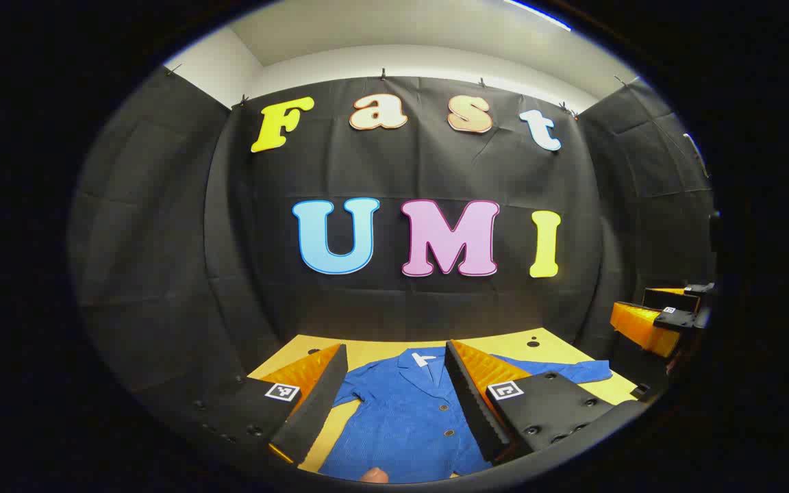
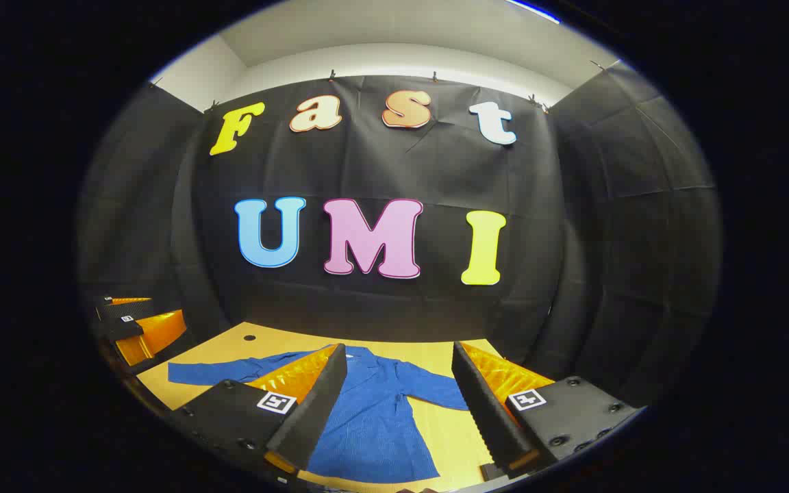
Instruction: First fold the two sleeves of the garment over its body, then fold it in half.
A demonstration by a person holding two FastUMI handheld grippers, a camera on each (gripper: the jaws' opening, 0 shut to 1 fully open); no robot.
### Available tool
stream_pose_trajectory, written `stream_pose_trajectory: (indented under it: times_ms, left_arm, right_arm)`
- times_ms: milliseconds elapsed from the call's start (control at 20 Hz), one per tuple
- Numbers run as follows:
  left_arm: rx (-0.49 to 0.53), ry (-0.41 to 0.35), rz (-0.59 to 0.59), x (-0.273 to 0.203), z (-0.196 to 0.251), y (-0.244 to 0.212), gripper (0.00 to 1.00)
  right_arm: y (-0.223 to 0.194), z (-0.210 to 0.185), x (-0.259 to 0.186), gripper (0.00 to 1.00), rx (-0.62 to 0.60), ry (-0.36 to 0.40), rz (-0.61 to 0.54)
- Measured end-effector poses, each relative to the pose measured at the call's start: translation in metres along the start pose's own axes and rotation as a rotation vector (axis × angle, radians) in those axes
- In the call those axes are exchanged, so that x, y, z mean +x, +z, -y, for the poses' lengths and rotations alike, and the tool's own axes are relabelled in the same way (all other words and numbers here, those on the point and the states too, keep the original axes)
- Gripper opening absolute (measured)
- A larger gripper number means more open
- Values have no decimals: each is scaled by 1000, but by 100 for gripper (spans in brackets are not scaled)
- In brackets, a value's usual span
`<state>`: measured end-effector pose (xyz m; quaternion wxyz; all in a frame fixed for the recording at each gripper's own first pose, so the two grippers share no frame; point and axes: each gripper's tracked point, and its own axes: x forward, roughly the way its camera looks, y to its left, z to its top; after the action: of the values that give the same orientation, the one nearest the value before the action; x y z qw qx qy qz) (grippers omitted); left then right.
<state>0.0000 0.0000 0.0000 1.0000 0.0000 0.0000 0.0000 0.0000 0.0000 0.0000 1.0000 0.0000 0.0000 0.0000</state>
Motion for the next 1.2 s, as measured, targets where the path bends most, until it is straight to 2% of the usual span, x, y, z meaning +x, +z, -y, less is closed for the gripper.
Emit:
stream_pose_trajectory:
  times_ms: [150, 200, 250, 300, 400, 450, 500, 750, 800, 850, 900, 950, 1150, 1200]
  left_arm:
    - [11, 12, -9, -1, -4, -3, 82]
    - [13, 13, -12, -2, -5, -4, 80]
    - [14, 14, -12, -3, -5, -3, 82]
    - [14, 18, -13, -4, -7, -4, 82]
    - [15, 20, -17, -7, -7, -5, 82]
    - [14, 20, -20, -7, -8, -6, 82]
    - [11, 20, -24, -8, -8, -8, 82]
    - [17, 22, -24, -11, -10, -7, 81]
    - [21, 20, -24, -13, -10, -7, 82]
    - [23, 19, -21, -13, -10, -5, 82]
    - [22, 18, -17, -13, -10, -6, 81]
    - [17, 14, -13, -14, -10, -4, 81]
    - [12, 16, -10, -16, -14, -5, 82]
    - [13, 19, -12, -16, -15, -6, 82]
  right_arm:
    - [-2, 5, 4, 100, -4, -4, -8]
    - [-2, 8, 5, 89, -4, -11, -13]
    - [-3, 11, 5, 89, -3, -17, -14]
    - [-3, 14, 4, 96, -2, -22, -15]
    - [-5, 19, 4, 96, -5, -31, -22]
    - [-5, 21, 4, 100, -11, -34, -20]
    - [-5, 24, 4, 96, -18, -40, -18]
    - [-2, 25, 1, 96, -25, -45, -6]
    - [-4, 25, 0, 100, -29, -46, -7]
    - [-4, 24, -1, 96, -31, -44, -8]
    - [-4, 23, -2, 100, -33, -42, -6]
    - [-3, 22, -3, 96, -35, -41, -3]
    - [0, 20, -5, 96, -50, -38, 6]
    - [-2, 20, -5, 100, -51, -38, 5]
